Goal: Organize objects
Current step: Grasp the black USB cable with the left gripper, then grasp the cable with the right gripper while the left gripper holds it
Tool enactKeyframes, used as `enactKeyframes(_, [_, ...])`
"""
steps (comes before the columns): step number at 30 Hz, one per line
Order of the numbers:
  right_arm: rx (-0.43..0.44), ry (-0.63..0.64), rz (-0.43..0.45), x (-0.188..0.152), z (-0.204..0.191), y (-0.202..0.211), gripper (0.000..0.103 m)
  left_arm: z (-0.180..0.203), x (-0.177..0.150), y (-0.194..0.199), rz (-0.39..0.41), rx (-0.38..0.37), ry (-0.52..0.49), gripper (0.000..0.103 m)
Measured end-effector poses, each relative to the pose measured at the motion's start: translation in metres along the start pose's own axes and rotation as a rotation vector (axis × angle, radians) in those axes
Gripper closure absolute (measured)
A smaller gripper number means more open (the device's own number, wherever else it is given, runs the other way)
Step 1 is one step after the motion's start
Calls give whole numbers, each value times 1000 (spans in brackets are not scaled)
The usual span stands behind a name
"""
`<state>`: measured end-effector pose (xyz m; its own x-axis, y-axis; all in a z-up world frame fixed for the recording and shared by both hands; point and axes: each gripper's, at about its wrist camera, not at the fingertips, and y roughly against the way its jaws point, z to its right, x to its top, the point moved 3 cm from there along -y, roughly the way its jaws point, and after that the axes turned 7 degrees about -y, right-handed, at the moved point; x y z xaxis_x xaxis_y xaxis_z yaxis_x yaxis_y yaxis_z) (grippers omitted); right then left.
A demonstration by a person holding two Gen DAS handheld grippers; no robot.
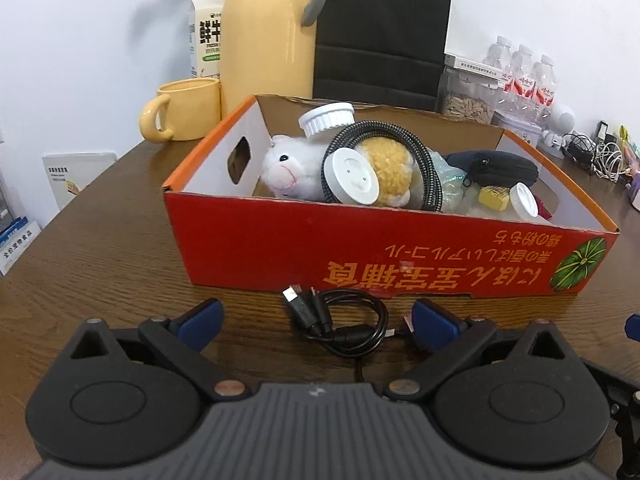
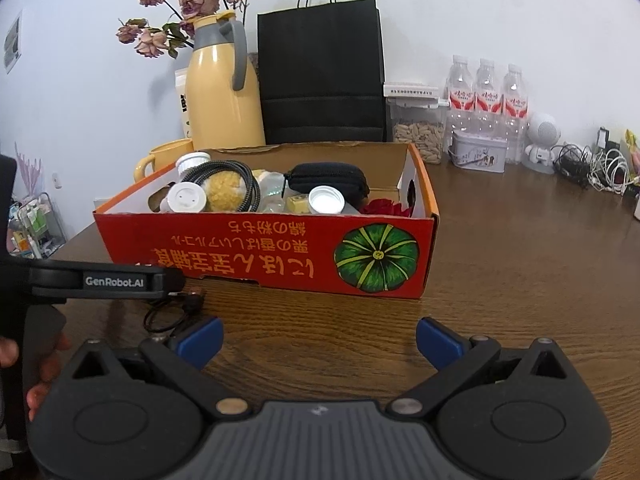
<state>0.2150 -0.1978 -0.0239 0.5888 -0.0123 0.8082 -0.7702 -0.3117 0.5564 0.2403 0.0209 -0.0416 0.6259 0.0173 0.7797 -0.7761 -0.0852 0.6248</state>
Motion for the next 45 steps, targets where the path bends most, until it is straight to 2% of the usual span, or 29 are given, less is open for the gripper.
enactKeyframes(4, [-2,-8,-8,-2,1,-4,0,-1,1,-2,1,-17,-4,11])
enactKeyframes(6, [-2,-8,-10,-3,1,-5,0,-2,1,-4,-3,-29,-3,23])
enactKeyframes(8, [1,-7,-12,-3,0,-5,0,-2,-1,-5,-4,-37,-10,29])
enactKeyframes(12, [-3,0,-14,-5,-1,-7,0,-1,-1,-2,15,-57,-21,49])
enactKeyframes(22, [-5,53,-1,-8,-14,-8,0,-9,-4,21,73,-86,-35,52])
enactKeyframes(36, [95,143,-30,-11,-69,-23,2,-50,-19,56,118,-83,-26,52])
enactKeyframes(39, [99,138,-41,-9,-77,-30,10,-57,-21,59,121,-84,-21,52])
enactKeyframes(44, [110,125,-59,-4,-84,-39,35,-64,-24,62,131,-92,-18,52])
enactKeyframes(45, [107,131,-58,-3,-86,-42,37,-65,-24,62,134,-95,-19,52])
